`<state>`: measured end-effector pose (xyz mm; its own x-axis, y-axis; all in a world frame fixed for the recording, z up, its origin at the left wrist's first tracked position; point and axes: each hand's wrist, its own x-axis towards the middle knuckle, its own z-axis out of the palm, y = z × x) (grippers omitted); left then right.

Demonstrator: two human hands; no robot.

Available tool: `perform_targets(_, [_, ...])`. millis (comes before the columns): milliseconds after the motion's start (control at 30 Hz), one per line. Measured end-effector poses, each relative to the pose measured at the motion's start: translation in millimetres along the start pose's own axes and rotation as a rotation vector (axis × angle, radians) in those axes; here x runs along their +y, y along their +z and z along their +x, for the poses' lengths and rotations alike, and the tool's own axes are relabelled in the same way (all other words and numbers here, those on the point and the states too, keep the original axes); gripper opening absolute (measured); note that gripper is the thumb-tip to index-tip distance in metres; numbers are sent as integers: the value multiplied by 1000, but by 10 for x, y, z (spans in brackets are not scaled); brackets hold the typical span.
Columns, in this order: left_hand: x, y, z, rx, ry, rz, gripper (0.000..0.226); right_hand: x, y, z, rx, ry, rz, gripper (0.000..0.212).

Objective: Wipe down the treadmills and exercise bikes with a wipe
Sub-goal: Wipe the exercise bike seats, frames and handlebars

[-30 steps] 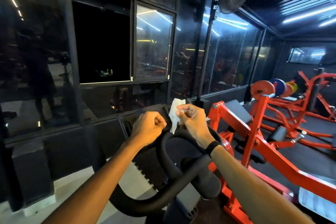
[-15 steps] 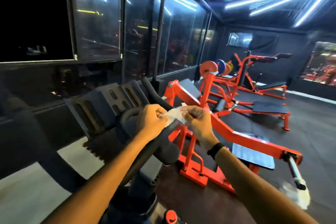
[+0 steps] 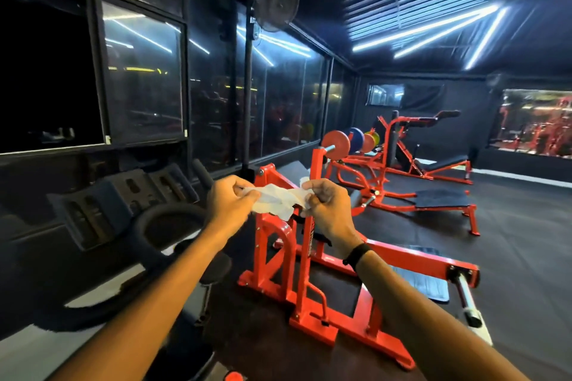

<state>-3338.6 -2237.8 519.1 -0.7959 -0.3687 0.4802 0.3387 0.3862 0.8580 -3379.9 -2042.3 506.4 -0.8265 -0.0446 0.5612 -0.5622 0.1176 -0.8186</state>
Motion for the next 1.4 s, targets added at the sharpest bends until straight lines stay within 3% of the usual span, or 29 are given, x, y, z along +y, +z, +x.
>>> perform_targets(267, [256, 556, -1047, 97, -151, 45, 22, 85, -863, -463, -65, 93, 91, 41])
perform_targets(500, [519, 169, -1817, 258, -260, 108, 16, -38, -821, -823, -198, 57, 169, 42])
perform_targets(667, [933, -228, -2426, 377, -307, 114, 11, -372, -635, -1351, -428, -25, 221, 29])
perform_targets(867, [1542, -622, -3753, 512, -376, 91, 29, -1050, -538, -2368, -755, -146, 348, 9])
perform_targets(967, [1823, -733, -4627, 613, -405, 131, 23, -1410, -597, -3218, -969, -195, 414, 14])
perform_targets(1100, [2094, -688, -5582, 642, -477, 167, 17, -1735, -851, -4143, -1129, -202, 542, 19])
perform_targets(1267, [2607, -587, -6705, 804, -540, 100, 23, -2122, -1280, -4939, -1359, -269, 447, 42])
perform_targets(1400, [3104, -470, -7348, 848, -521, 155, 28, -2471, -1614, -5338, -1522, -350, 416, 46])
